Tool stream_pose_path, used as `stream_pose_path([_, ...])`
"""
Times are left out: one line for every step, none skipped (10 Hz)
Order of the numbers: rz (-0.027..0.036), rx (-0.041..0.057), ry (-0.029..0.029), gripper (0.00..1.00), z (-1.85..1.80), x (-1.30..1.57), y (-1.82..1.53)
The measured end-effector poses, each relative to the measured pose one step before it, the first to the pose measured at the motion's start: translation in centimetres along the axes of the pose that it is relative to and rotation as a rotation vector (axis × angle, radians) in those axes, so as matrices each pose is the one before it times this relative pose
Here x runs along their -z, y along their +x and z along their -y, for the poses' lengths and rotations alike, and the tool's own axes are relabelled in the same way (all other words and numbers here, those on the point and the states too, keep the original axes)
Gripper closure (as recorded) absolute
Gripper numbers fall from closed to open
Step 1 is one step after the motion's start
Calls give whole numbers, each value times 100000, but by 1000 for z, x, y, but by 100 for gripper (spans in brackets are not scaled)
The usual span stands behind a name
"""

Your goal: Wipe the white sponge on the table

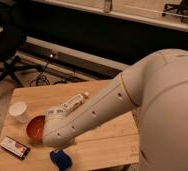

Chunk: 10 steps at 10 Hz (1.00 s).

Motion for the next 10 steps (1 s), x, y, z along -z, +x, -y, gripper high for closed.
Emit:
stream_pose_path([-7042, 2641, -2070, 35, -1416, -1547, 324])
stream_pose_path([-6160, 2259, -1364, 35, -954, -1120, 103])
stream_pose_path([-9624, 4101, -1133, 35, -1155, -1274, -142])
stream_pose_path([-7301, 3363, 352, 35, -580, -426, -361])
stream_pose_path([-4709, 2197, 1563, 35, 36, 159, -422])
stream_pose_path([-5427, 2594, 3220, 35, 364, 606, -709])
stream_pose_path([-3578, 1940, 4575, 35, 623, 989, -920])
stream_pose_path([-1418, 656, 4597, 35, 735, 934, -832])
stream_pose_path([-295, -177, 5070, 35, 862, 853, -1004])
stream_pose_path([215, -288, 2198, 35, 269, 265, -699])
